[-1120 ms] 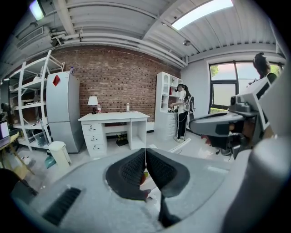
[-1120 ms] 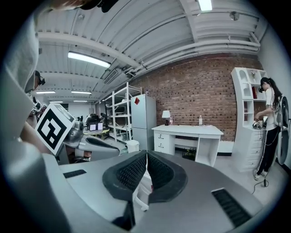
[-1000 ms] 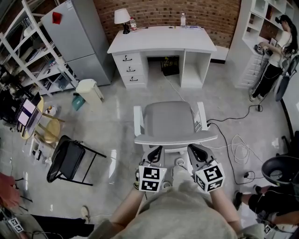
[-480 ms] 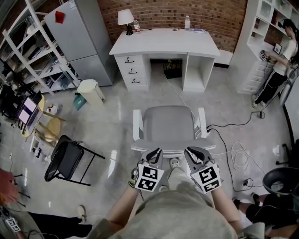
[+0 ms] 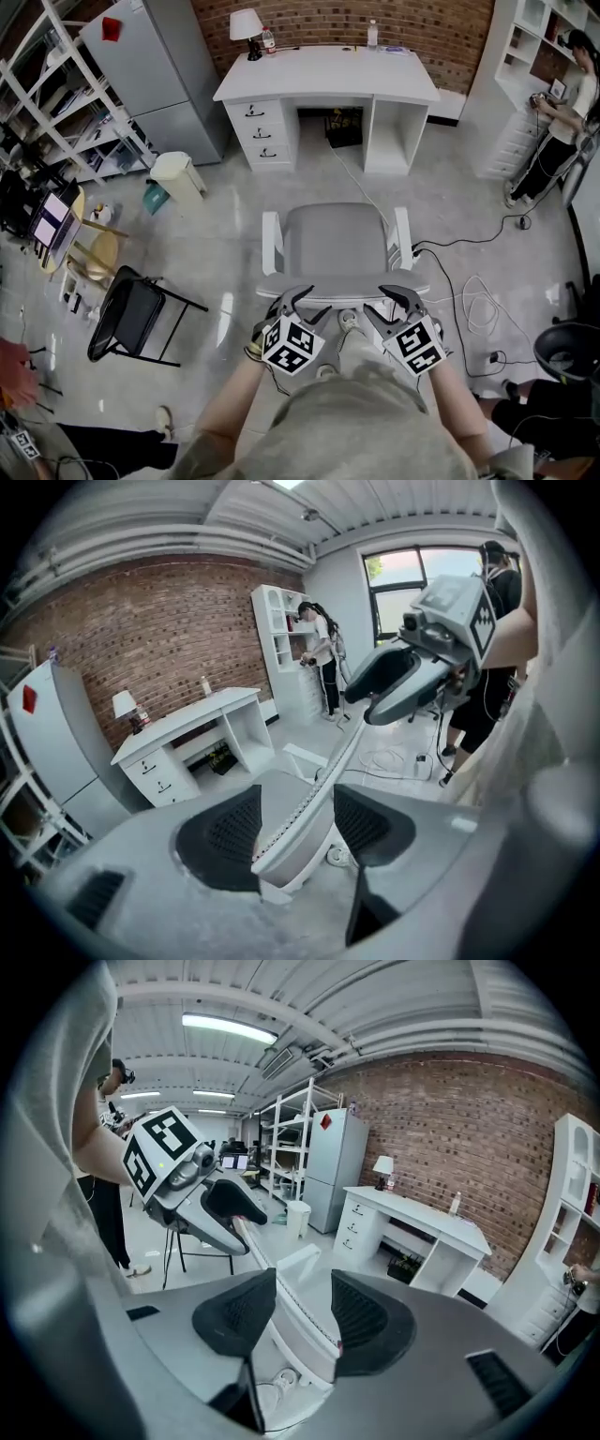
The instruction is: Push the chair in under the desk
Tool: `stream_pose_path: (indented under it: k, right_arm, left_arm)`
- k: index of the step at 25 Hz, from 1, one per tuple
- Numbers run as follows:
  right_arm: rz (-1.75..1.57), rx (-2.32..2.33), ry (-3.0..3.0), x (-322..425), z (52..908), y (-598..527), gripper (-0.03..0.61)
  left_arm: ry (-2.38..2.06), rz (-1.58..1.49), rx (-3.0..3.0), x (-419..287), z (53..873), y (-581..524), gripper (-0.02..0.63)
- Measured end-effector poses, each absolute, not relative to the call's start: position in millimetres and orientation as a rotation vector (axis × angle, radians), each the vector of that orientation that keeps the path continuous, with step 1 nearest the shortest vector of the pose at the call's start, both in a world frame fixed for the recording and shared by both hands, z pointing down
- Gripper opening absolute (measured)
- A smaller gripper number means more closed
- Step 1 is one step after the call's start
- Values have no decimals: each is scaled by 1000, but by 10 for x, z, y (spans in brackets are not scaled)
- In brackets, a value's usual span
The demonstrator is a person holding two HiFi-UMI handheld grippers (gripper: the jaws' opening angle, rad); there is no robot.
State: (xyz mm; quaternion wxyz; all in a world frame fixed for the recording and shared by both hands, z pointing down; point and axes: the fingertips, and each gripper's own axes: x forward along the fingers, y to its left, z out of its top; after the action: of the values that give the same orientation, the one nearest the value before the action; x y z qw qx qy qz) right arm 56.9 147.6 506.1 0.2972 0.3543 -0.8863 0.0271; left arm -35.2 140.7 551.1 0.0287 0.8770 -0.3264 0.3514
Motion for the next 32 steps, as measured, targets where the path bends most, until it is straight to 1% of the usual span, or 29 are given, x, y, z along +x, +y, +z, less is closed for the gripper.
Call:
stream_pose_path:
  k: [5,19,28,32]
  right_arm:
    - [-2,824,-2294,551,5159,1480,186]
    - [-195,486,-2076,536,5679,1445,190]
    - [-278,308,-1942,448,6057,1365,190]
    - [-288,276,-1907,406,6168,1331,190]
  left_arm:
    - [-881,1259,2735,-371,5622,1414,241]
    - [-640,1730,2776,-334,6005,1357,245]
    - [-526,1965,2754,-375,6278,1253,244]
    - [-486,1984,2736,-365,6375,1262,244]
